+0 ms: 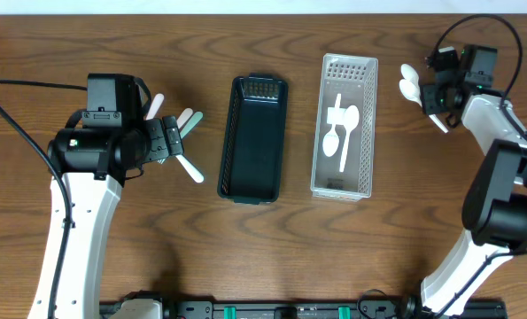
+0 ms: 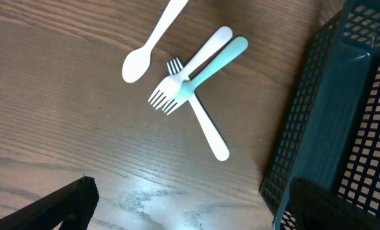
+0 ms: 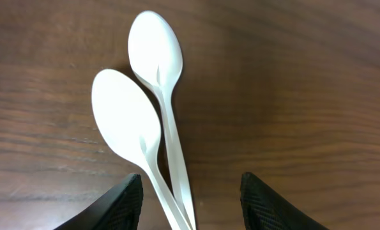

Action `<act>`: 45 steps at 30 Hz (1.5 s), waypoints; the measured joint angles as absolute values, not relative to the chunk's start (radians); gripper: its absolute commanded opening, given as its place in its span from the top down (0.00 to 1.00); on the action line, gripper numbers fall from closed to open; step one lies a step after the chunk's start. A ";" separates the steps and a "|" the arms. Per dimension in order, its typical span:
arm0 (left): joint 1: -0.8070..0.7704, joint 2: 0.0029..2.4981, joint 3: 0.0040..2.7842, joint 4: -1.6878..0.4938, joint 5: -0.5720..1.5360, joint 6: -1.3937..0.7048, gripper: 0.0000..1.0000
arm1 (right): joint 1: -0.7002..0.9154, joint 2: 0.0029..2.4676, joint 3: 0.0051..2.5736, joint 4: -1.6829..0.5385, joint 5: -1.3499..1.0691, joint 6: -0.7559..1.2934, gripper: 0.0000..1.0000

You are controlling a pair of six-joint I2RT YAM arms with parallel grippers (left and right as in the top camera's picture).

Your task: Pack container

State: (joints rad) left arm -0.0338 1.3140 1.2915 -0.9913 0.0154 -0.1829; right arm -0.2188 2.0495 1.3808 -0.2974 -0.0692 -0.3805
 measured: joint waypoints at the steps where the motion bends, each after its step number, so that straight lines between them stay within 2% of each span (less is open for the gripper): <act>1: -0.034 1.314 1.291 -0.991 0.015 -0.183 0.02 | -0.219 2.062 1.381 -0.293 -0.070 -0.380 0.48; 6: -0.034 1.314 1.291 -0.991 0.015 -0.183 0.02 | -0.219 2.110 1.381 -0.287 -0.071 -0.380 0.50; 12: -0.034 1.314 1.291 -0.992 0.015 -0.183 0.02 | -0.219 2.126 1.381 -0.294 -0.074 -0.358 0.59; 17: -0.034 1.314 1.291 -0.991 0.015 -0.183 0.02 | -0.219 2.127 1.384 -0.322 -0.079 -0.329 0.69; 22: -0.034 1.314 1.291 -0.991 0.015 -0.183 0.02 | -0.219 2.127 1.398 -0.385 -0.087 -0.316 0.88; 27: -0.034 1.314 1.291 -0.991 0.015 -0.183 0.02 | -0.219 2.122 1.407 -0.436 -0.086 -0.296 0.96; 37: -0.034 1.314 1.291 -0.991 0.015 -0.183 0.02 | -0.219 2.036 1.386 -0.518 -0.078 -0.229 0.98; 45: -0.034 1.314 1.291 -0.991 0.015 -0.183 0.02 | -0.197 1.694 1.385 -0.561 -0.097 -0.179 0.99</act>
State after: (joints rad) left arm -0.0338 1.3140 1.2915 -0.9913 0.0154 -0.1829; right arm -0.1974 1.6939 1.3853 -0.5610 -0.0975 -0.1791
